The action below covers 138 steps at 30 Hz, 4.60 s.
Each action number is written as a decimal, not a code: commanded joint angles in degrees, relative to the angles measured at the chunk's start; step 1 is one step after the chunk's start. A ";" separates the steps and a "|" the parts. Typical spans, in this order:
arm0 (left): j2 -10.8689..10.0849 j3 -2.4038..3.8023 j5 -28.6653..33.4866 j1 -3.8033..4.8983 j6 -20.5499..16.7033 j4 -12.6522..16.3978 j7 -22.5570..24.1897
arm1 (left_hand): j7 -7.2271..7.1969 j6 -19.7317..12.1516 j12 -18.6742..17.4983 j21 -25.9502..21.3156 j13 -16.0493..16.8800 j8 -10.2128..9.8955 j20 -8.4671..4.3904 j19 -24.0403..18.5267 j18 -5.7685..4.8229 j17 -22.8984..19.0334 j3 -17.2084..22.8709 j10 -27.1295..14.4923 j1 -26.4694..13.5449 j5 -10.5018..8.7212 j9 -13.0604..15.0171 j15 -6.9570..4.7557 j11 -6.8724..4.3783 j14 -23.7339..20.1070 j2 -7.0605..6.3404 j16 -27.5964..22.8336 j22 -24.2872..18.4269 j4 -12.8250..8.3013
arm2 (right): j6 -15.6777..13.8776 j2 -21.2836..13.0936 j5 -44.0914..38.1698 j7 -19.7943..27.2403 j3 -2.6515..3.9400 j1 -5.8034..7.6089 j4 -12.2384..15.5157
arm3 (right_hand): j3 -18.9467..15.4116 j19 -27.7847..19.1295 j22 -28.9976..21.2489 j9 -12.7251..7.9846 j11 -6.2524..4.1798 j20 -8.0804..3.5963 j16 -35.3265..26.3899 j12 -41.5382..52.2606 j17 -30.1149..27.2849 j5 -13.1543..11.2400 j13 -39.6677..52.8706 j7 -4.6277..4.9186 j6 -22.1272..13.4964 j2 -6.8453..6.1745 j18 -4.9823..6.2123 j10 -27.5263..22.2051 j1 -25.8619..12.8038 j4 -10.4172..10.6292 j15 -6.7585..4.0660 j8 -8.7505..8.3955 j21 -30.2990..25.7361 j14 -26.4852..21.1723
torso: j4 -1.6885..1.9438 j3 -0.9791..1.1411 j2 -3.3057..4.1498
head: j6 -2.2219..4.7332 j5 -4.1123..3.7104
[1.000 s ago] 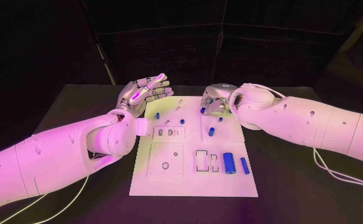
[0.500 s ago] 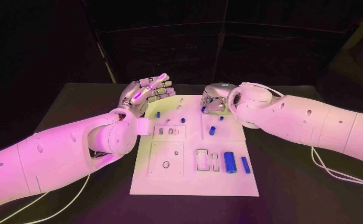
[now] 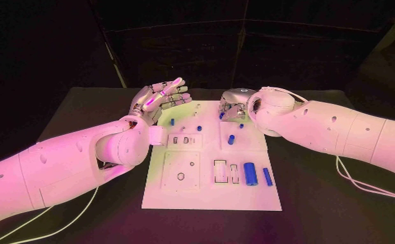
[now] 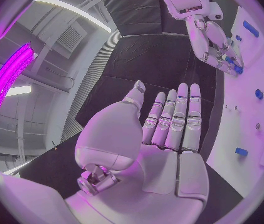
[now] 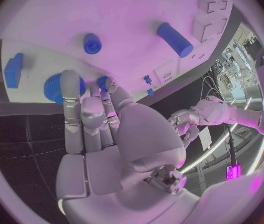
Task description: Assemble the parts on the task board
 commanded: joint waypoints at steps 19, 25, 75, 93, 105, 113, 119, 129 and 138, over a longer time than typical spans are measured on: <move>0.07 0.05 -0.08 0.15 1.30 -0.34 -0.50 | 1.26 0.05 -0.36 -0.23 -0.09 -0.37 -0.13 0.39 0.69 -0.09 -0.20 0.06 -0.03 -0.12 -0.09 0.07 0.21 0.33 -0.15 -0.26 -0.12 -0.20 | -4.82 0.12 1.04 2.11 0.01 0.12 0.12 | 4.97 0.68 6.35 0.30 -1.01 -0.40 4.19 1.10 4.15 -0.47 0.40 -0.84 3.98 0.26 -0.27 4.56 -0.18 0.11 -0.26 0.81 5.52 1.23 | 0.06 0.01 0.08 | -0.47 0.06; 0.03 0.05 -0.08 0.18 1.28 -0.27 -0.51 | 1.26 0.01 -0.44 -0.30 -0.09 -0.42 -0.13 0.43 0.69 -0.12 -0.18 0.01 -0.02 -0.12 -0.10 0.09 0.23 0.32 -0.10 -0.32 -0.17 -0.22 | -11.09 -0.01 1.85 1.33 0.03 0.12 0.82 | 6.75 0.68 7.51 0.20 -1.26 -0.65 4.82 0.92 4.52 -0.54 0.40 -1.06 4.69 -0.36 -0.42 5.30 -0.75 0.16 -0.45 0.65 6.69 1.15 | 0.16 -0.05 0.14 | -0.20 0.02; 0.16 0.06 -0.08 0.85 0.64 -1.31 -0.12 | 1.25 -0.35 -0.90 -0.67 -0.12 -0.75 -0.09 0.63 0.67 -0.25 -0.11 -0.42 0.26 -0.12 -0.14 0.15 0.30 0.31 -0.06 -0.60 -0.42 -0.54 | -9.82 13.81 6.70 3.91 0.10 0.12 -14.97 | 12.68 -0.14 9.26 -0.02 -0.69 -0.22 6.36 -0.31 5.18 -0.84 0.14 -0.51 3.93 -3.16 -0.58 4.37 -3.80 0.54 0.03 -0.33 8.84 0.91 | 0.56 -0.12 0.64 | 0.26 0.53; 0.34 0.06 -0.08 0.95 0.95 -1.33 -0.34 | 1.25 -0.35 -0.90 -0.67 -0.12 -0.75 -0.09 0.63 0.67 -0.25 -0.11 -0.42 0.26 -0.12 -0.14 0.15 0.30 0.31 -0.06 -0.60 -0.42 -0.54 | -8.47 15.66 5.12 2.67 0.10 0.12 -17.35 | 15.17 -0.96 9.04 -0.15 0.43 0.53 6.59 -0.51 4.75 -1.42 -0.04 0.47 1.46 -5.26 -0.54 0.62 -6.01 1.00 0.92 -0.50 9.10 0.61 | 0.60 -0.13 0.69 | 0.13 0.64; 0.31 0.06 -0.08 0.99 1.14 -1.36 -0.50 | 1.27 -0.39 -0.98 -0.75 -0.12 -0.80 -0.09 0.67 0.67 -0.28 -0.10 -0.48 0.27 -0.12 -0.14 0.16 0.31 0.31 -0.05 -0.66 -0.48 -0.58 | -11.19 14.56 5.09 2.74 0.10 0.12 -15.88 | 14.20 -2.12 7.44 -0.35 0.77 1.04 6.00 -0.04 3.12 -5.33 0.03 0.42 -10.02 -8.19 -0.20 -3.76 -6.68 2.04 1.28 -0.70 8.39 0.01 | 0.46 -0.08 0.59 | 0.32 0.65; -0.17 0.06 -0.08 1.00 1.24 -1.19 -0.58 | 1.28 -0.41 -1.01 -0.78 -0.12 -0.82 -0.08 0.68 0.67 -0.29 -0.11 -0.50 0.27 -0.12 -0.14 0.16 0.32 0.31 -0.05 -0.68 -0.50 -0.59 | -18.03 7.86 7.53 2.12 0.12 0.13 -8.42 | 13.28 -1.84 7.84 0.35 0.68 1.12 6.98 2.78 4.45 -4.62 0.75 0.85 -5.49 -8.35 -0.27 -0.37 -6.59 3.34 1.29 0.46 8.77 0.32 | -0.06 0.04 0.46 | 0.76 0.38; -0.61 0.05 -0.08 1.00 1.40 -1.08 -0.61 | 1.28 -0.41 -1.02 -0.79 -0.12 -0.82 -0.08 0.69 0.67 -0.29 -0.11 -0.50 0.27 -0.12 -0.13 0.16 0.32 0.32 -0.04 -0.68 -0.50 -0.60 | -17.50 0.32 11.38 -0.02 0.78 0.15 -0.74 | 11.61 0.05 11.27 0.54 -1.61 -0.05 10.50 9.19 10.00 -3.29 3.91 -0.68 -3.33 -9.94 -0.77 9.34 -7.24 4.73 -0.31 1.31 11.00 1.52 | -0.83 0.28 0.18 | 0.92 0.61; -0.31 0.03 -0.08 0.97 2.53 -1.62 -1.28 | 1.27 -0.39 -1.02 -0.81 -0.11 -0.82 -0.08 0.71 0.67 -0.29 -0.10 -0.48 0.29 -0.12 -0.13 0.16 0.31 0.34 -0.04 -0.69 -0.52 -0.62 | -8.33 -4.93 12.78 -5.44 1.90 0.17 0.79 | 3.87 3.58 19.48 0.24 -2.28 -0.92 17.27 49.16 21.00 -2.85 44.28 -1.03 -5.84 -11.76 -2.30 8.75 -5.13 12.68 -0.94 1.26 16.25 2.90 | -1.47 0.52 0.00 | 1.19 0.18; 0.12 -0.02 -0.09 0.91 2.95 -2.21 -1.68 | 1.20 -0.32 -1.09 -1.14 -0.06 -0.86 -0.06 0.74 0.65 -0.39 0.19 -0.35 0.87 -0.11 -0.09 0.18 0.27 0.31 0.03 -0.89 -0.72 -1.16 | -4.18 -3.44 14.51 -6.27 1.97 0.16 -2.73 | 1.30 3.72 21.74 0.27 -1.25 -0.01 19.89 69.58 26.15 -2.03 67.11 -0.30 -7.76 -11.25 -2.53 13.81 -1.39 16.98 0.05 1.88 17.97 3.41 | -1.36 0.51 0.06 | 1.03 0.22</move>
